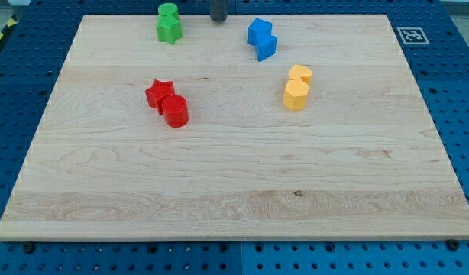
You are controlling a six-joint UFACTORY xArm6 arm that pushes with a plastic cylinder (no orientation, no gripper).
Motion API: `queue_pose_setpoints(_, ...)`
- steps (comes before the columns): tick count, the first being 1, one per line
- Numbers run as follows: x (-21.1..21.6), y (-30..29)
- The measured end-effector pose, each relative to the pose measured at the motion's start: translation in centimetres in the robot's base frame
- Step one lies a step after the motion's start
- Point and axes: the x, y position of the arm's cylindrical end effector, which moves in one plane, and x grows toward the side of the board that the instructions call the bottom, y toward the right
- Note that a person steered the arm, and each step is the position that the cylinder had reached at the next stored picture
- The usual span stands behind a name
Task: Slightly move the green circle towards the left
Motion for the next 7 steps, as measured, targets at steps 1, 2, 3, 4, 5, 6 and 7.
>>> queue_pose_setpoints(1, 0.0, 0.0)
queue_pose_setpoints(2, 1.6, -0.2)
queue_pose_setpoints(3, 2.7, -0.5)
queue_pose_setpoints(4, 1.3, -1.4)
queue_pose_setpoints(5, -0.2, -4.0)
queue_pose_setpoints(6, -0.1, -6.9)
queue_pose_setpoints(7, -0.1, -10.3)
